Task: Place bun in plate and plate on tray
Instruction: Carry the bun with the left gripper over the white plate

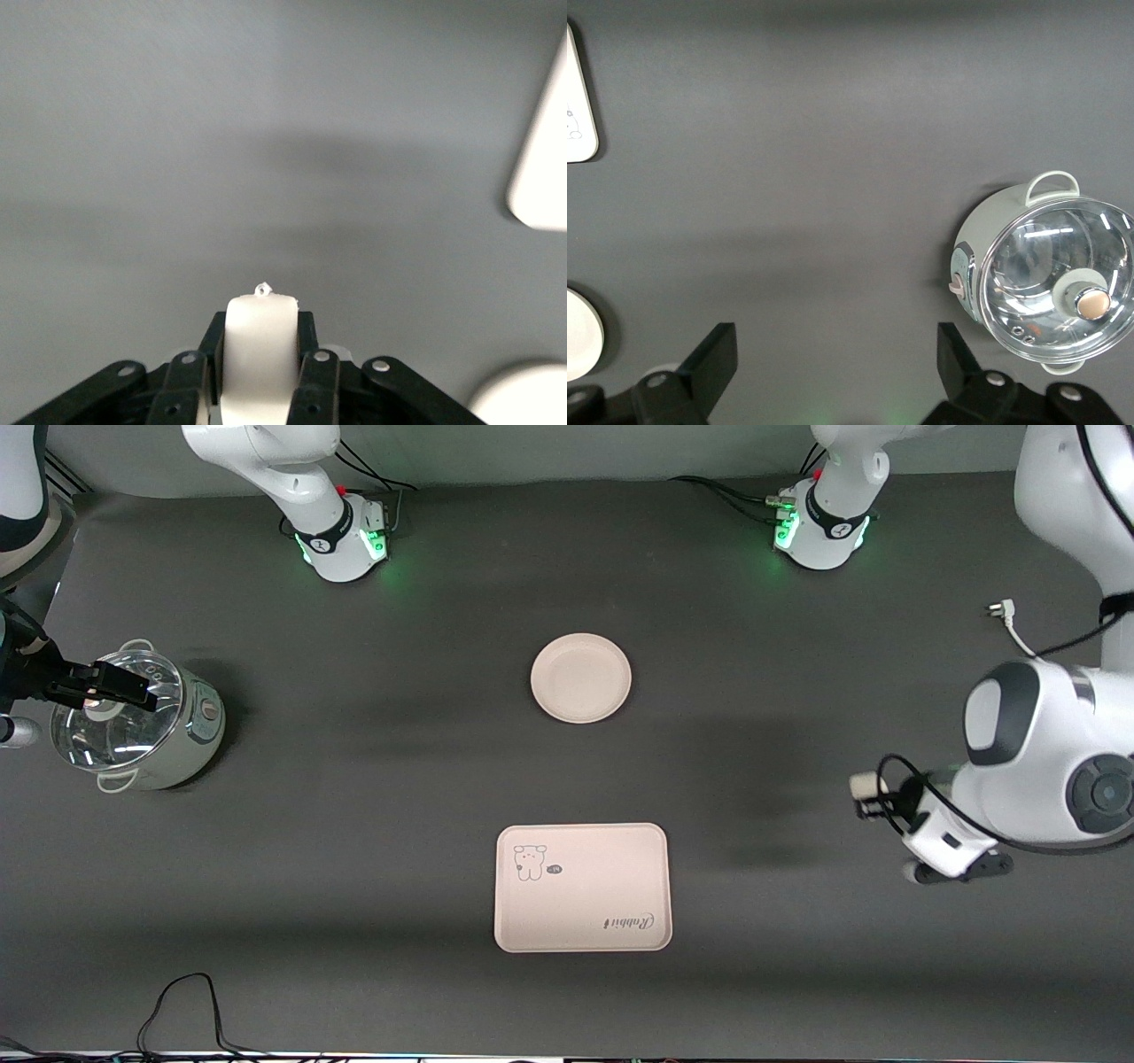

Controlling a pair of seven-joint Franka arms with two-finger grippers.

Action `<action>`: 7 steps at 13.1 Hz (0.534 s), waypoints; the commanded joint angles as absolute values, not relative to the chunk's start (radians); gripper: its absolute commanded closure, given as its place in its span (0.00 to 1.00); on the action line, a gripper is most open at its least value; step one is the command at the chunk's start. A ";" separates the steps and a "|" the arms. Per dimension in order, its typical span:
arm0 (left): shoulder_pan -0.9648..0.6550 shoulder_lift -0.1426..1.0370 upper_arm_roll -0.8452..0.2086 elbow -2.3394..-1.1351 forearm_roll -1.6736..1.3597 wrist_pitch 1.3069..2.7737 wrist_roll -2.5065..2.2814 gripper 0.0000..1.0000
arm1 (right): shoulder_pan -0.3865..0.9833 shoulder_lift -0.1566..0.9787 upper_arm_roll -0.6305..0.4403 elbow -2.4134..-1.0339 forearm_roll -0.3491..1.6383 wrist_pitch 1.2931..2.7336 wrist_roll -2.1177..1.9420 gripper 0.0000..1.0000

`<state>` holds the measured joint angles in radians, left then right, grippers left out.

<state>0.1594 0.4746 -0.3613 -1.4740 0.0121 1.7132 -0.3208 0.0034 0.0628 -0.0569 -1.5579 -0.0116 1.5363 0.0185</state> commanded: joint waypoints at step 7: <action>-0.035 0.405 -0.607 -1.531 -0.020 1.785 -0.900 0.65 | 0.008 0.058 -0.057 -1.565 -0.017 1.537 0.020 0.00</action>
<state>0.0440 0.4008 -0.6174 -1.4992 -0.0223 1.7283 -0.7986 0.0036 0.0632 -0.0567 -1.5583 -0.0116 1.5360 0.0185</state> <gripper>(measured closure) 0.648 0.000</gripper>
